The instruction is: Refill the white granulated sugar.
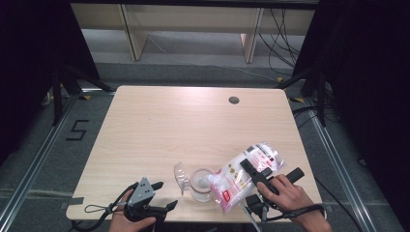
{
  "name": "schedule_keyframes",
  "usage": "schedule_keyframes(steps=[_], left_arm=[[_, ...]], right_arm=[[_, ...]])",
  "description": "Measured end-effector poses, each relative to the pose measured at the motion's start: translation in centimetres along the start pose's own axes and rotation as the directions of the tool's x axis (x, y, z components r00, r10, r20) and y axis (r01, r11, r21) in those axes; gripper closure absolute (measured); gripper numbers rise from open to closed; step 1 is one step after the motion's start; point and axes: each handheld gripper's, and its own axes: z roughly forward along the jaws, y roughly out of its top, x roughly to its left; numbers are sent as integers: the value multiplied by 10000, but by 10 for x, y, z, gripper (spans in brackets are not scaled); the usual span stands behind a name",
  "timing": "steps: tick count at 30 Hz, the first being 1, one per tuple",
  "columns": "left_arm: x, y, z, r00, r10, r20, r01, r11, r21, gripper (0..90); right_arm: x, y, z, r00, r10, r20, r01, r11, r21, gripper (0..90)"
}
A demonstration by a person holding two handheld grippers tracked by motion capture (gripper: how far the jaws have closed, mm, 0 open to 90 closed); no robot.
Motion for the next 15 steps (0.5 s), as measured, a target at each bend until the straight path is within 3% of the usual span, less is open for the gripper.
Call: schedule_keyframes(steps=[1,2,7,12,15], left_arm=[[1,0,0,9999,151,7,-151,9999,-23,213],[0,0,0,10000,-81,-35,81,9999,68,213],[-1,0,0,9999,-137,-14,137,9999,-21,213],[1,0,0,9999,136,7,-136,9999,-22,213],[-1,0,0,9999,-102,-13,102,9999,-1,213]], right_arm=[[0,0,0,10000,-14,-3,14,10000,-18,571],[0,0,0,10000,-12,-2,12,10000,-11,571],[0,0,0,10000,31,8,-31,10000,-24,573],[0,-1,0,10000,18,35,-18,10000,-53,575],[0,0,0,10000,-28,29,28,10000,-17,576]])
